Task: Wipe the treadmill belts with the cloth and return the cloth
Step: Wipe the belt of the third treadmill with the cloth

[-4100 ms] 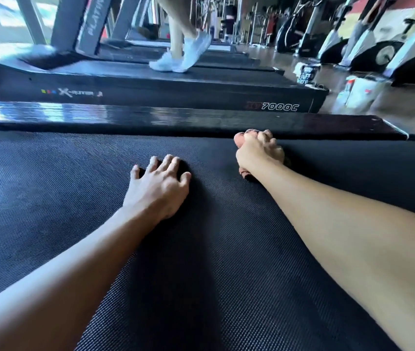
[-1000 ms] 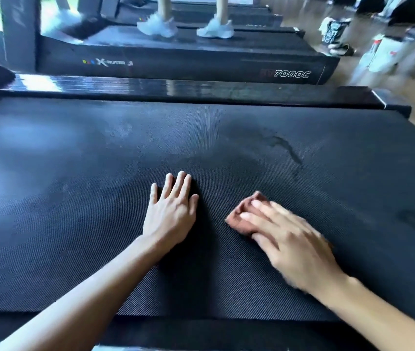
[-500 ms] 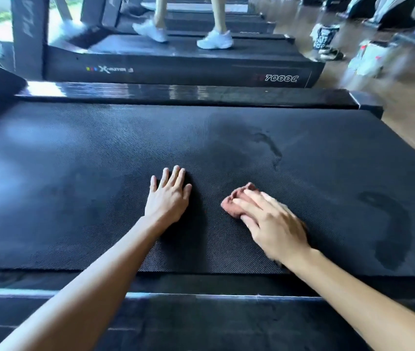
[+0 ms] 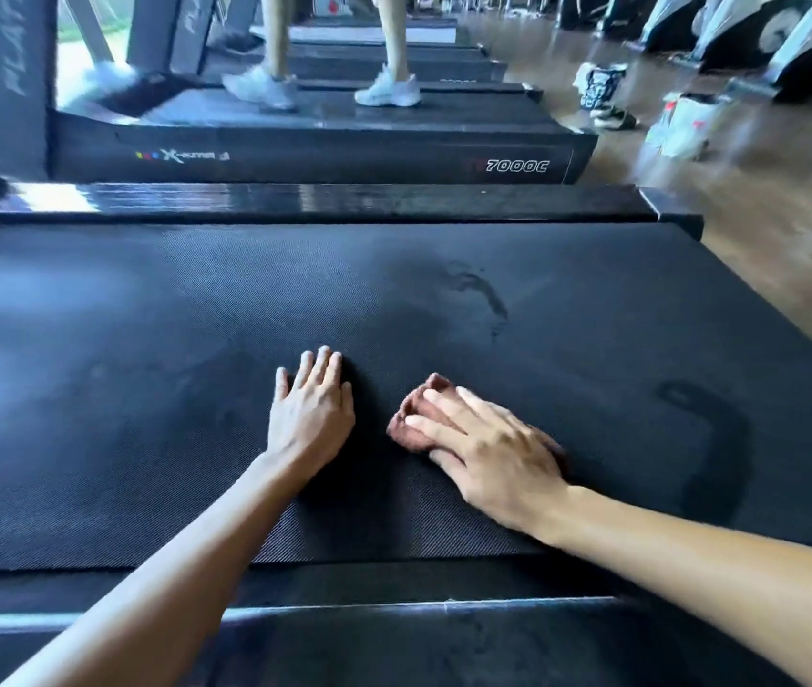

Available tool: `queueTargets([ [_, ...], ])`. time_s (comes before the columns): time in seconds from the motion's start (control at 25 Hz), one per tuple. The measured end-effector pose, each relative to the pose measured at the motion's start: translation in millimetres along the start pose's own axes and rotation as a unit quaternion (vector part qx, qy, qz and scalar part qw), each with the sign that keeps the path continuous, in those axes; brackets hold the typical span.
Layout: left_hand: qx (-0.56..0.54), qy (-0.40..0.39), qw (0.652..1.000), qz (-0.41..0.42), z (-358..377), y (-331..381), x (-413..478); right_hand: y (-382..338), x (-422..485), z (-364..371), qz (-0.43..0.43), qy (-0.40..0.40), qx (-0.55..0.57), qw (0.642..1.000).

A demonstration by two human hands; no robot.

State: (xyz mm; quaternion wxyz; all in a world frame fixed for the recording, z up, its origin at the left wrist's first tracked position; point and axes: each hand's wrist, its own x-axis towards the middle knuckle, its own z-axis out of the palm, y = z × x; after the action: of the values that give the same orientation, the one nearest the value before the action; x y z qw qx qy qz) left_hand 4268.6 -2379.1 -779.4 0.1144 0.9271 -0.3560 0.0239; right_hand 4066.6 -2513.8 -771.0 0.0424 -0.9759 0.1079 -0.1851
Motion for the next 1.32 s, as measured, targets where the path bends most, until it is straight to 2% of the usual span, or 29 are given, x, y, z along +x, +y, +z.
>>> queueTargets([
  [0.12, -0.013, 0.011, 1.0, 0.003, 4.2, 21.3, 2.5, 15.7, -30.8, -15.2, -0.206, -0.045, 0.027, 0.977],
  [0.16, -0.016, 0.008, 1.0, 0.014, 3.9, 26.1, 4.2, 32.4, -41.0, -23.6, -0.258, -0.061, 0.034, 0.964],
  [0.2, -0.016, 0.003, 0.999, 0.032, 3.7, 31.3, 4.7, 48.5, -46.4, -30.5, -0.273, -0.068, 0.035, 0.959],
  [0.24, -0.014, -0.001, 0.998, 0.054, 3.7, 38.3, 5.3, 60.2, -45.7, -33.5, -0.246, -0.065, 0.032, 0.967],
  [0.36, -0.011, -0.015, 0.995, 0.098, 9.3, 65.9, 16.5, 54.7, -25.3, -22.3, -0.041, -0.017, 0.017, 0.999],
  [0.4, -0.008, -0.018, 0.995, 0.101, 12.3, 71.6, 20.0, 41.0, -22.5, -18.1, -0.019, -0.006, 0.012, 1.0],
  [0.44, -0.006, -0.015, 0.995, 0.101, 14.9, 73.8, 23.5, 30.6, -26.1, -16.3, -0.041, -0.007, 0.014, 0.999],
  [0.56, -0.007, -0.007, 0.995, 0.095, 20.6, 71.7, 26.6, 28.2, -64.9, -33.7, -0.199, -0.053, 0.063, 0.977],
  [0.6, -0.007, -0.004, 0.996, 0.093, 22.7, 71.0, 25.2, 39.7, -72.4, -40.1, -0.217, -0.06, 0.066, 0.972],
  [0.64, -0.008, -0.002, 0.996, 0.09, 24.5, 71.3, 25.3, 52.9, -74.1, -42.3, -0.202, -0.061, 0.063, 0.975],
  [0.76, -0.02, -0.004, 0.996, 0.084, 25.9, 74.1, 25.6, 67.1, -49.5, -33.3, -0.031, -0.034, 0.028, 0.999],
  [0.84, -0.027, -0.002, 0.996, 0.086, 24.0, 74.3, 25.6, 46.2, -34.3, -21.5, 0.002, -0.013, 0.013, 1.0],
  [0.96, -0.043, -0.003, 0.996, 0.081, 22.5, 72.2, 25.3, 28.3, -56.2, -23.9, -0.106, -0.052, 0.051, 0.992],
  [1.04, -0.047, -0.002, 0.996, 0.082, 22.8, 71.9, 25.2, 42.7, -70.0, -40.2, -0.201, -0.091, 0.084, 0.972],
  [1.08, -0.048, 0.0, 0.995, 0.083, 23.7, 72.1, 26.1, 57.0, -69.6, -43.2, -0.21, -0.101, 0.084, 0.969],
  [1.12, -0.048, 0.002, 0.995, 0.084, 24.2, 72.2, 26.4, 71.3, -62.9, -42.7, -0.176, -0.1, 0.077, 0.976],
  [1.24, -0.048, 0.001, 0.996, 0.08, 24.8, 73.3, 25.9, 77.2, -23.7, -26.6, 0.038, -0.056, 0.034, 0.997],
  [1.28, -0.053, -0.002, 0.996, 0.077, 24.2, 73.3, 26.2, 62.7, -16.0, -19.0, 0.076, -0.041, 0.022, 0.996],
  [1.32, -0.062, -0.004, 0.995, 0.074, 23.3, 72.7, 26.9, 46.7, -15.3, -13.9, 0.064, -0.037, 0.019, 0.997],
])
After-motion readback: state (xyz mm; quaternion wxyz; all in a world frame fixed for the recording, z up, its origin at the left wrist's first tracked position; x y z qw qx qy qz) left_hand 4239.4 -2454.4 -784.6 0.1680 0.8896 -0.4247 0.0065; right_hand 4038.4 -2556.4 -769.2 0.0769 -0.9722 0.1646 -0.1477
